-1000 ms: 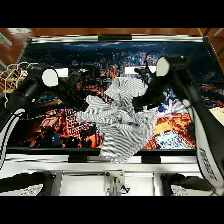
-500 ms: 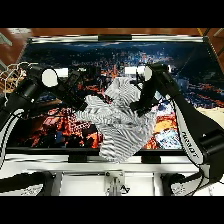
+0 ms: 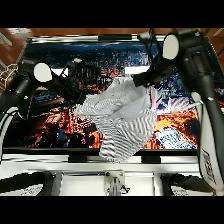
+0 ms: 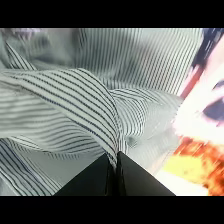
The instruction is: Fold the shirts.
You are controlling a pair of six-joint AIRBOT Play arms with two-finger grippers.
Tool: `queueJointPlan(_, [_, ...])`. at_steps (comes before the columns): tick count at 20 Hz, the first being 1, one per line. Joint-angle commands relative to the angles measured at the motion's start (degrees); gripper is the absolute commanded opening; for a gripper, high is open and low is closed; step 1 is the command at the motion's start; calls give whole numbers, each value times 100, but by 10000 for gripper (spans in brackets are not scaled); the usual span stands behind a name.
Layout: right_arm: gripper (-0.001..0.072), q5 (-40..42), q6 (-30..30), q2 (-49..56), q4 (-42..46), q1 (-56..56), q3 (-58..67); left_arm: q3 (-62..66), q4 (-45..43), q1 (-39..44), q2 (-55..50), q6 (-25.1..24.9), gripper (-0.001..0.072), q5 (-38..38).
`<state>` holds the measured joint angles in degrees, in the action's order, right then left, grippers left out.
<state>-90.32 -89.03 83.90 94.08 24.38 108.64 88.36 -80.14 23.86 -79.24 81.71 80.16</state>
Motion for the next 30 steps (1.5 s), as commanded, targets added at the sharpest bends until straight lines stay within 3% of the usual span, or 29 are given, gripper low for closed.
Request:
queueJointPlan(1, [94, 264, -376, -577, 1303, 601, 181, 260, -2, -186, 149, 205, 67, 125])
queueJointPlan(4, [94, -107, -745, -535, 745, 925, 0, 273, 37, -284, 173, 258, 68, -70])
queueJointPlan(7, [94, -374, -789, -514, 817, 1056, -245, 286, -50, -319, 203, 214, 67, -514])
queueJointPlan(10, [95, -682, -706, -514, 1626, 1043, -240, 435, -264, -404, 358, -402, 67, -1051])
queueJointPlan(13, [94, -564, -778, -511, 1725, 1032, -240, 516, -258, -417, 697, -1478, 67, -1486])
queueJointPlan(16, [94, -564, -994, -511, 1681, 1032, -240, 514, -258, -420, 955, -2238, 70, -861])
queueJointPlan(17, [94, -553, -1032, -511, 1672, 1032, -240, 514, -203, -417, 979, -2251, 135, -463])
queueJointPlan(18, [95, -522, -1078, -511, 1606, 1032, -240, 509, -7, -420, 979, -2245, 312, -127])
queueJointPlan(19, [94, -492, -1165, -511, 1482, 1032, -240, 474, 273, -420, 977, -2133, 438, 37])
queueJointPlan(20, [94, -439, -1283, -505, 1309, 1034, -240, 437, 535, -420, 975, -1982, 439, 15])
queueJointPlan(22, [94, -417, -1397, -424, 1123, 1034, -247, 424, 824, -420, 916, -1659, 635, -92])
queueJointPlan(23, [94, -433, -1438, -361, 1093, 1036, -245, 422, 815, -422, 885, -1471, 694, -219])
queueJointPlan(26, [95, -433, -1445, -238, 901, 1049, -247, 415, 820, -444, 634, -1128, 693, -387])
queueJointPlan(29, [94, -448, -1440, -216, 892, 1049, -245, 232, 824, -463, -4, -1165, 693, -98])
queueJointPlan(30, [95, -483, -1425, -216, 890, 1049, -245, 186, 883, -470, -243, -1381, 693, 33])
